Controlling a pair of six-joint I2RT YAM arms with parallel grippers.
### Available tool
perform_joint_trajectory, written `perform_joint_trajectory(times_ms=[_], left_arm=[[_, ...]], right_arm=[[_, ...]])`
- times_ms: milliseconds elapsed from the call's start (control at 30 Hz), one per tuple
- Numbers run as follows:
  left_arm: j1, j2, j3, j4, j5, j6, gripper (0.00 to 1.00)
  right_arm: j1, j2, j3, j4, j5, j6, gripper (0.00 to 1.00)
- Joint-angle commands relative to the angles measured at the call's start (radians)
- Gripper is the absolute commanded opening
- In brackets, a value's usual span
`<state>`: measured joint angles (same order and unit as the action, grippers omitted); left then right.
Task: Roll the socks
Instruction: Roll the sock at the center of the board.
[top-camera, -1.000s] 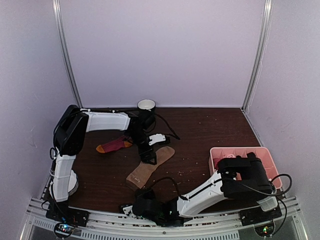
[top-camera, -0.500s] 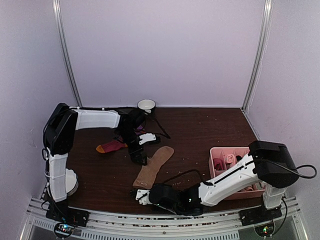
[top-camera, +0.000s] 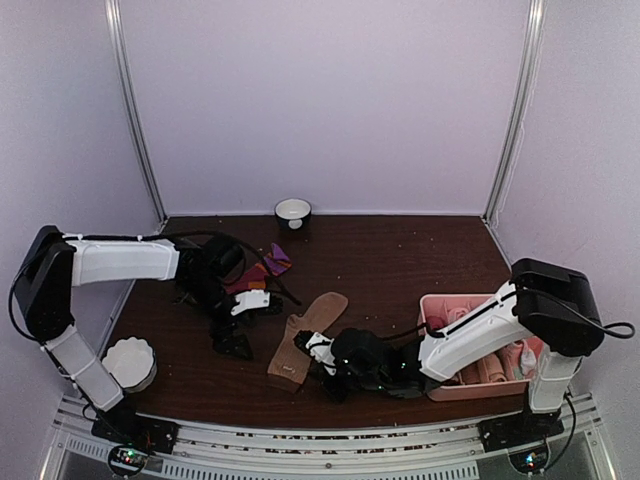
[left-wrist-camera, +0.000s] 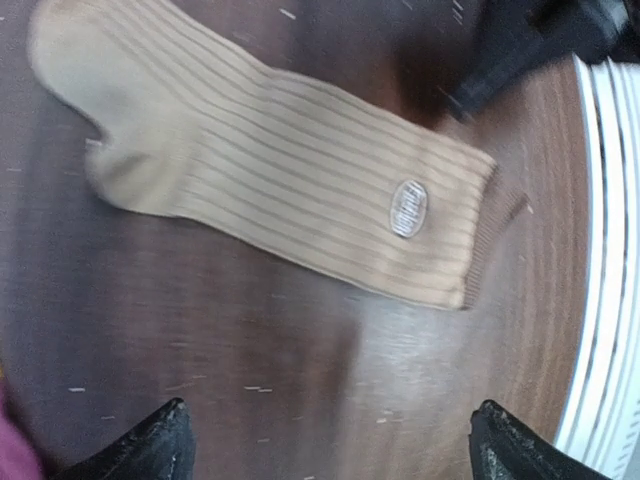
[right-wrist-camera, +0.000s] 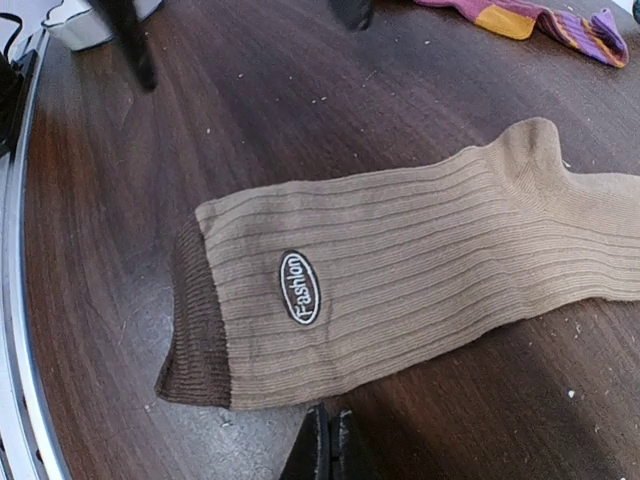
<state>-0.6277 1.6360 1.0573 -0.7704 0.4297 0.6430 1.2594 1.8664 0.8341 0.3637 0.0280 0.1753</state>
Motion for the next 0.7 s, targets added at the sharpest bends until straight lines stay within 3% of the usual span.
perform_joint_trajectory(times_ms=[0, 33, 100, 267, 300, 333, 400, 567, 600, 667], left_arm=[[-0.06, -0.042, -0.077, 0.088, 0.041, 0.037, 0.98], [-0.07, -0.045, -0.084, 0.102, 0.036, 0.04, 0.98], [-0.078, -0.029, -0.071, 0.125, 0.038, 0.031, 0.98], [-0.059, 0.146, 0.113, 0.088, 0.039, -0.067, 0.95], [-0.055, 0.171, 0.143, 0.079, 0.054, -0.082, 0.95], [-0.052, 0.192, 0.174, 0.073, 0.063, -0.095, 0.95], [-0.048, 0.219, 0.202, 0.059, 0.08, -0.11, 0.95], [-0.002, 0.187, 0.191, 0.032, 0.106, -0.132, 0.97], [0.01, 0.174, 0.185, 0.028, 0.106, -0.136, 0.98], [0.033, 0.147, 0.179, 0.019, 0.104, -0.14, 0.98]], right_arm=[[-0.01, -0.033, 0.01, 0.005, -0.093, 0.03, 0.0], [0.0, -0.043, 0.015, -0.035, -0.054, -0.007, 0.0], [0.023, -0.073, 0.002, -0.082, 0.05, -0.096, 0.13], [0.084, -0.118, -0.024, -0.163, 0.286, -0.264, 0.57], [0.088, -0.122, -0.025, -0.176, 0.318, -0.279, 0.83], [0.099, -0.126, -0.025, -0.184, 0.363, -0.298, 0.98], [0.118, -0.142, -0.044, -0.175, 0.475, -0.325, 1.0], [0.138, -0.239, -0.158, 0.034, 0.966, -0.282, 1.0], [0.136, -0.271, -0.182, 0.054, 0.937, -0.247, 0.99], [0.119, -0.323, -0.217, 0.047, 0.705, -0.206, 0.99]])
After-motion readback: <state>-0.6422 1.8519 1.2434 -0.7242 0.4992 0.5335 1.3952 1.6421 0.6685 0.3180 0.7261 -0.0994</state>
